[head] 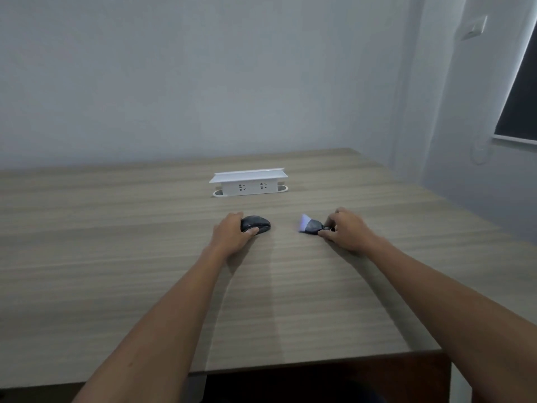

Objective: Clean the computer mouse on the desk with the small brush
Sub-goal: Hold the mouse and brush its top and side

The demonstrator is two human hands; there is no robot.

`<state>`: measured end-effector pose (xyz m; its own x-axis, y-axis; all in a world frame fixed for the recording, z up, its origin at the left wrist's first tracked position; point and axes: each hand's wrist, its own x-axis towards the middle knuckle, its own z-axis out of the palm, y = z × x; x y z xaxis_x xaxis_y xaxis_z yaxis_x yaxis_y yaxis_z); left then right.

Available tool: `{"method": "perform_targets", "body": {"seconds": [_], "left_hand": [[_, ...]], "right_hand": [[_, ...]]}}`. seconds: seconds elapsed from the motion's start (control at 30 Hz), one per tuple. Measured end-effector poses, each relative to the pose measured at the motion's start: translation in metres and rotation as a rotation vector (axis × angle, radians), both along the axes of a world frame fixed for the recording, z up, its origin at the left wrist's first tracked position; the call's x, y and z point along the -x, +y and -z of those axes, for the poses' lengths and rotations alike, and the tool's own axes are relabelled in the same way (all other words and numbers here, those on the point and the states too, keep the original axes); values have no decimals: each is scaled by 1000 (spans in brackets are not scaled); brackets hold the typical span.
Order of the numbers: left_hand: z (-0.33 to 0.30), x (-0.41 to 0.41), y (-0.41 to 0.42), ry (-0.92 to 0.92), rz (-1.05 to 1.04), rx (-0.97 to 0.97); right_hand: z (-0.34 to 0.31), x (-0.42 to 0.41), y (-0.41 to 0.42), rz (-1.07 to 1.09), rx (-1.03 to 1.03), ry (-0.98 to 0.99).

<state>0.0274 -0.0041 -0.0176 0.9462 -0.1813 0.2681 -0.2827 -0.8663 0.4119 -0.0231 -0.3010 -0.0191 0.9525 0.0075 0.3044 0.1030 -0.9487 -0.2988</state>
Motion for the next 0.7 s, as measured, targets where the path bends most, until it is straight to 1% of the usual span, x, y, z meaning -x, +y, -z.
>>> {"method": "perform_targets", "body": {"seconds": [0.07,0.2,0.37,0.5,0.6,0.7], "left_hand": [[0,-1,1,-5,11,13],[1,0,5,15,43,66],[-3,-1,8,76,81,143],[-3,-1,13,163,113,219],[-3,-2,17,228,153,279],[-5,2,21,273,200,326]], "right_hand": [[-2,-2,-1,-6,-58,17],[-8,-4,-2,-39,-237,8],[-24,-9,2,-100,-322,-64],[-37,-10,10,-192,-456,-40],[-46,-9,19,-269,-496,-45],[-49,-15,28,-269,-547,-56]]}}
